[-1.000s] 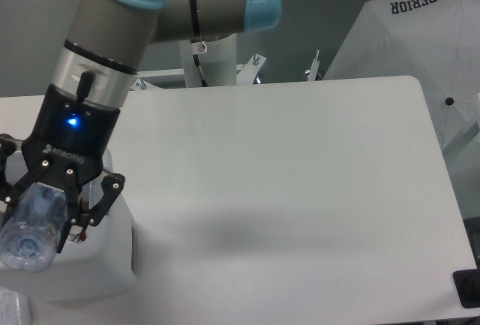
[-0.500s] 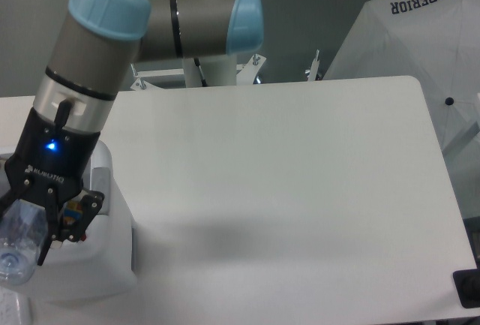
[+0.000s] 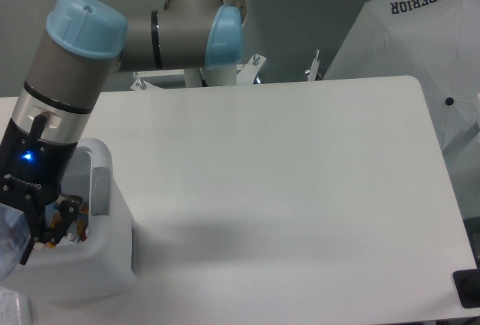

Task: Place the trash in the trash can
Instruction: 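Carry the bottle over the bin and lower it inside, then open the gripper to release the bottle and raise it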

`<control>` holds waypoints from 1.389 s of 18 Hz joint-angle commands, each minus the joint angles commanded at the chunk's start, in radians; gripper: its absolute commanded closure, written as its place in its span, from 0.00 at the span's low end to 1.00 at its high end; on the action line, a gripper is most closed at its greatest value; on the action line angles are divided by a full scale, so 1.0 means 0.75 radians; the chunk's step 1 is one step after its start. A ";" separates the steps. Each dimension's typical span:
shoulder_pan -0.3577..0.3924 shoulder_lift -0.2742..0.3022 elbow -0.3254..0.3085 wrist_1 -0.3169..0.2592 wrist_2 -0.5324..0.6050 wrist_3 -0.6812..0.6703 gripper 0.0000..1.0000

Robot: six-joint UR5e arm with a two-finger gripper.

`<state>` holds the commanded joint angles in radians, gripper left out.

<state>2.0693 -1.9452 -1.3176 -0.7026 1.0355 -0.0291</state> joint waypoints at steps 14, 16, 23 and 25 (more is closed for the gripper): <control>0.167 0.104 -0.008 0.000 0.004 -0.002 0.00; 0.221 0.117 0.020 0.000 0.006 0.004 0.00; 0.352 0.168 0.057 -0.014 0.026 0.280 0.00; 0.378 0.182 0.049 -0.014 0.059 0.294 0.00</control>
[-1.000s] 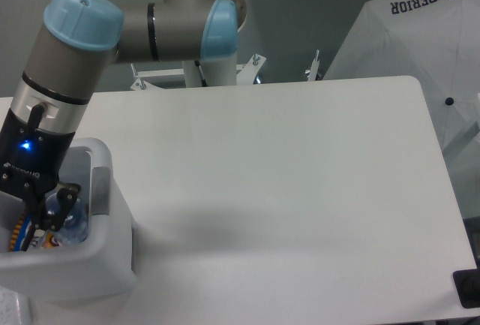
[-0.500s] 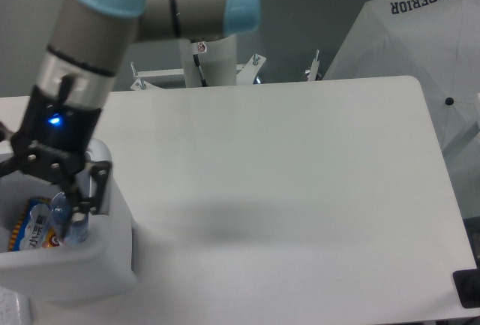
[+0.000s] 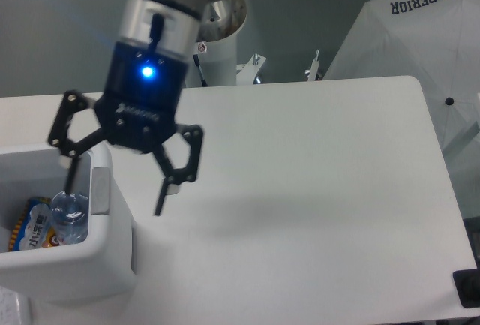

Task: Place the trash in the trash can
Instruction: 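Open the gripper to release the bottle and raise it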

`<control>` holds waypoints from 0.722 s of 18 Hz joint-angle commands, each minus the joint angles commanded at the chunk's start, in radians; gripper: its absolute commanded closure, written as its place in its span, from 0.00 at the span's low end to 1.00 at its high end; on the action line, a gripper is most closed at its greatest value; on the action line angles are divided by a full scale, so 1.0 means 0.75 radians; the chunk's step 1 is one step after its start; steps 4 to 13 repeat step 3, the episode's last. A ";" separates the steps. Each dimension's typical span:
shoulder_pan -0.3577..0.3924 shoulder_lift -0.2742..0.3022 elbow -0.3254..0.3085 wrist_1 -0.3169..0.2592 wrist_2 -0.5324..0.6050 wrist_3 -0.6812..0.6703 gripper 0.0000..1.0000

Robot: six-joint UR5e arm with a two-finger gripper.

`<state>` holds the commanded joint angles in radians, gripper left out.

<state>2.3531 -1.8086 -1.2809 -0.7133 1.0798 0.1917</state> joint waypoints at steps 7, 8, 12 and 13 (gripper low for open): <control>0.039 0.014 -0.020 -0.004 0.072 0.092 0.00; 0.039 0.014 -0.020 -0.004 0.072 0.092 0.00; 0.039 0.014 -0.020 -0.004 0.072 0.092 0.00; 0.039 0.014 -0.020 -0.004 0.072 0.092 0.00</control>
